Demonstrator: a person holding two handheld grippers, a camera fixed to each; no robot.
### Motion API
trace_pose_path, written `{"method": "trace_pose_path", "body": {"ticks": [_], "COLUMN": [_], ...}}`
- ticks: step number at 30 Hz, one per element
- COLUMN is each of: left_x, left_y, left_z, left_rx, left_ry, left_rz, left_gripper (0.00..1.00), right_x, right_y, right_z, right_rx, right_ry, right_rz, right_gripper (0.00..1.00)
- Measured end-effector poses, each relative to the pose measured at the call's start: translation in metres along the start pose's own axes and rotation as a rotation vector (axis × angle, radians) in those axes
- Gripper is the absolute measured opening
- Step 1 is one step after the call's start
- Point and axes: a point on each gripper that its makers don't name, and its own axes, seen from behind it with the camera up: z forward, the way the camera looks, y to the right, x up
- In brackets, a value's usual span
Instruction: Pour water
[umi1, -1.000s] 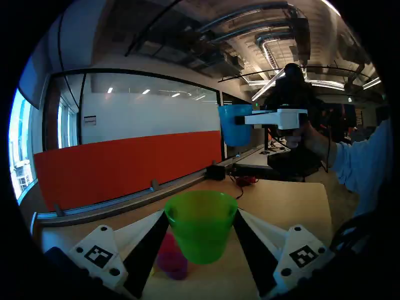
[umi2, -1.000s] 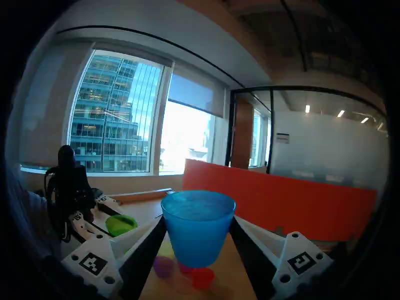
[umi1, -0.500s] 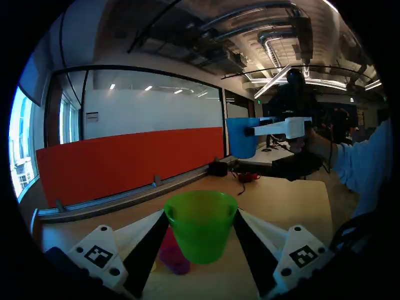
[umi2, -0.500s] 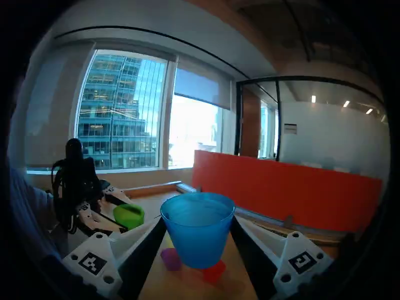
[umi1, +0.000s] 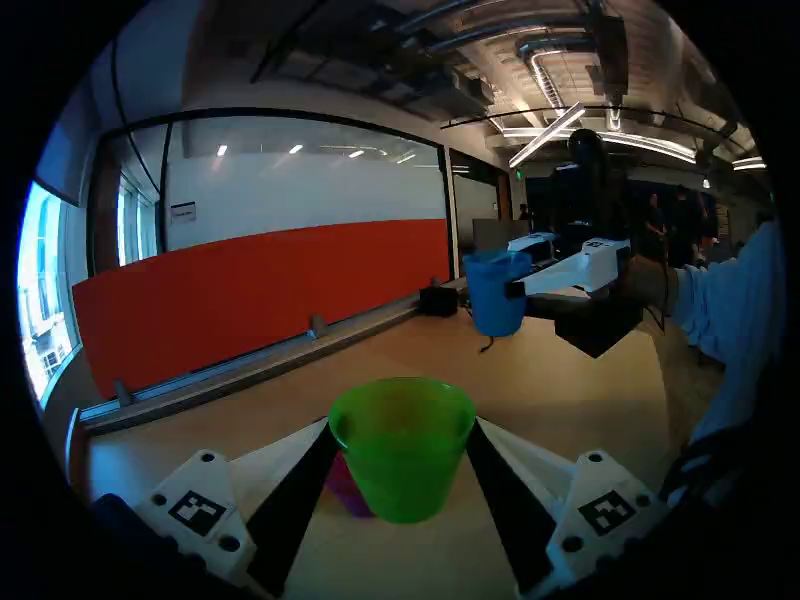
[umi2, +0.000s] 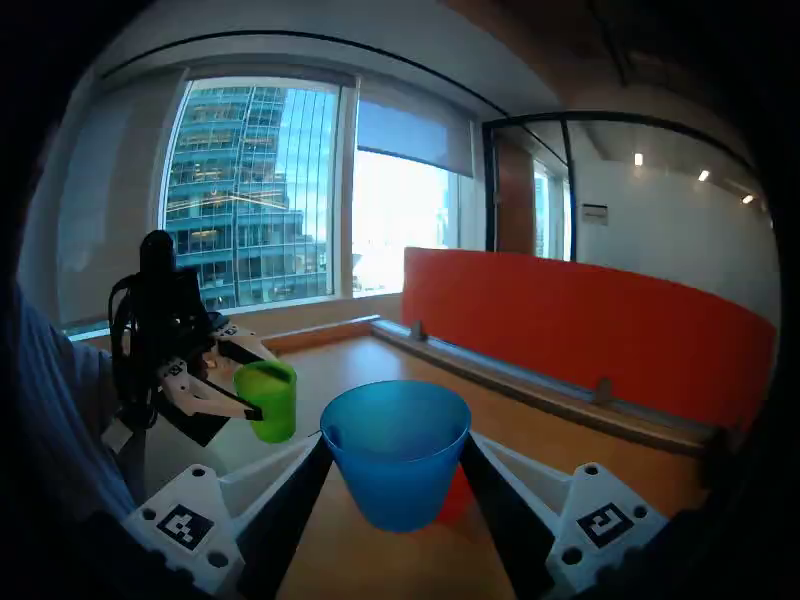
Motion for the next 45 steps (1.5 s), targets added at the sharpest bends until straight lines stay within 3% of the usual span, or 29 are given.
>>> {"method": "trace_pose_path", "body": {"ticks": [30,45], "left_x": [-0.108,-0.144], "left_y": [0.016,0.02], "left_z": [0.02,0.032], "left_rx": [-0.093,-0.128], "left_ry": [-0.343,-0.435], "left_rz": [0.077,0.08], "left_gripper": [0.87,0.87], "right_x": [-0.129,-0.169], "right_y": [-0.004,-0.006], "right_z": [0.01,0.013], "right_rx": [0.029,0.038], "right_ry": [-0.249,-0.325], "right_rz": [-0.017,-0.021], "right_gripper": [0.91,0.9]}}
